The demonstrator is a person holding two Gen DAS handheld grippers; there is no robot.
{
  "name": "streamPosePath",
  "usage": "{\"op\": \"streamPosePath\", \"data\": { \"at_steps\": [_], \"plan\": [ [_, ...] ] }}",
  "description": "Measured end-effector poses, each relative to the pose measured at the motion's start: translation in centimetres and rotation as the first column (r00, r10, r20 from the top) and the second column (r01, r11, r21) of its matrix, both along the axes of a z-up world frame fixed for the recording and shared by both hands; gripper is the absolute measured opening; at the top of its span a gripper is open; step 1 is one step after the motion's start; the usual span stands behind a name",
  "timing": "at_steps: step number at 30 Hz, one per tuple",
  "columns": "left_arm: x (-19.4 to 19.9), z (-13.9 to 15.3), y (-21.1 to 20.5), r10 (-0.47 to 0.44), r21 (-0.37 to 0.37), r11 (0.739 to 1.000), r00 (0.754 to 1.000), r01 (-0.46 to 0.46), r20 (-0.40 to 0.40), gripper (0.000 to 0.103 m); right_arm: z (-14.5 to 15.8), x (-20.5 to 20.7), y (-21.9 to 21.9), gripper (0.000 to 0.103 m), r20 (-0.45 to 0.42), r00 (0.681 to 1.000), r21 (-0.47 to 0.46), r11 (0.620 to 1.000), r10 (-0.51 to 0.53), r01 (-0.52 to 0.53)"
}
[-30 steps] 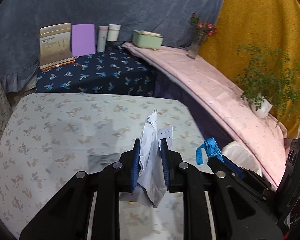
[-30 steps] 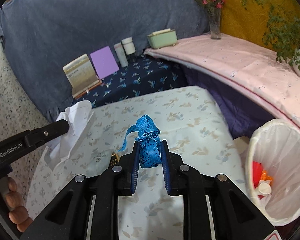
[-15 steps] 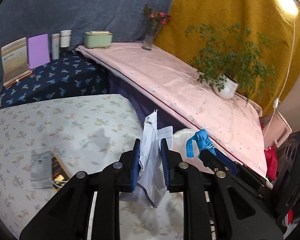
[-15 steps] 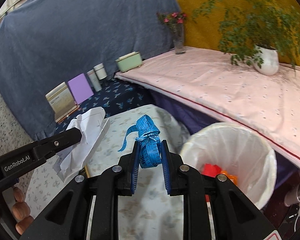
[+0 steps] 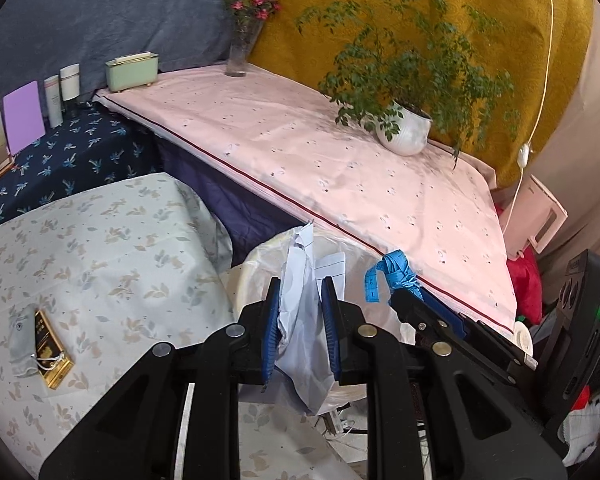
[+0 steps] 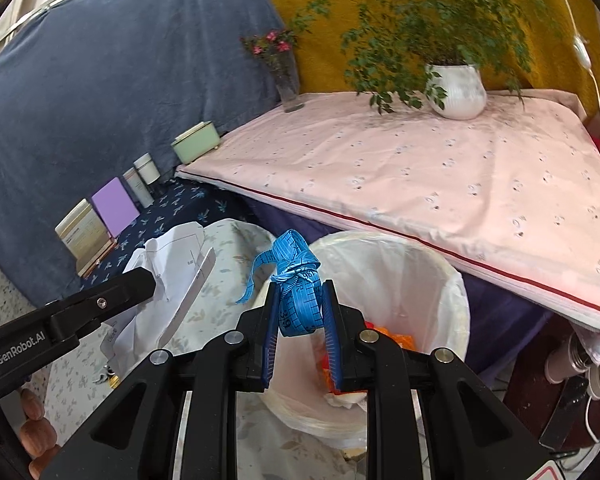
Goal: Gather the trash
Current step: 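Carry the tissue and blue tape to the bin and open both tools, then move both tools back to the grey pouch and gold box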
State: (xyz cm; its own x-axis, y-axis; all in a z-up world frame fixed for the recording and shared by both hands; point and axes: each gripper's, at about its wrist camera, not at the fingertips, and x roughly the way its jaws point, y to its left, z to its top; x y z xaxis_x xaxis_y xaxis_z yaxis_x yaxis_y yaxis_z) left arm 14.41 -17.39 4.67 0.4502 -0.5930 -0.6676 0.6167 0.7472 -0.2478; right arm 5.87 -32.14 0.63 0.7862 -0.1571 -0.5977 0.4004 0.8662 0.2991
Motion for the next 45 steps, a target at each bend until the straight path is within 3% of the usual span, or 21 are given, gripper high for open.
{"op": "streamPosePath", "data": {
  "at_steps": [13,14,16,20,35,45],
  "plan": [
    [-0.2,-1.0,-2.4,-0.020,0.000,1.000,1.000,0.020,-0.017,0.022,-1.9,-1.2,-2.2,0.020,-0.023,0.999,0.031,0.999,-0.035,0.036],
    [-0.2,-0.9,-2.4,-0.012,-0.009,1.000,1.000,0.012,-0.014,0.024,-1.9,-1.1,-2.3,0.021,-0.025,0.999,0.032,0.999,-0.036,0.037],
    [-0.2,-0.9,-2.3,-0.002,-0.024,1.000,1.000,0.001,-0.011,0.046,-1.9,-1.2,-2.4,0.024,-0.020,0.999,0.031,0.999,-0.043,0.044],
    [-0.4,-0.8,-2.3,0.011,-0.010,1.000,1.000,-0.010,0.011,0.056,-1.6,-1.4,-2.3,0.044,-0.006,0.998,0.025,0.998,-0.061,0.061],
    [0.9,-0.3,2.1,0.117,-0.011,0.993,0.993,-0.117,0.022,0.057,0.4,-0.4,0.5,0.051,0.020,1.000,-0.005,1.000,-0.001,0.001],
    [2.0,-0.2,8.1,0.252,0.013,0.967,0.966,-0.253,0.052,0.058,1.1,1.3,5.2,0.052,0.014,0.996,-0.032,0.996,0.087,-0.087]
  ]
}}
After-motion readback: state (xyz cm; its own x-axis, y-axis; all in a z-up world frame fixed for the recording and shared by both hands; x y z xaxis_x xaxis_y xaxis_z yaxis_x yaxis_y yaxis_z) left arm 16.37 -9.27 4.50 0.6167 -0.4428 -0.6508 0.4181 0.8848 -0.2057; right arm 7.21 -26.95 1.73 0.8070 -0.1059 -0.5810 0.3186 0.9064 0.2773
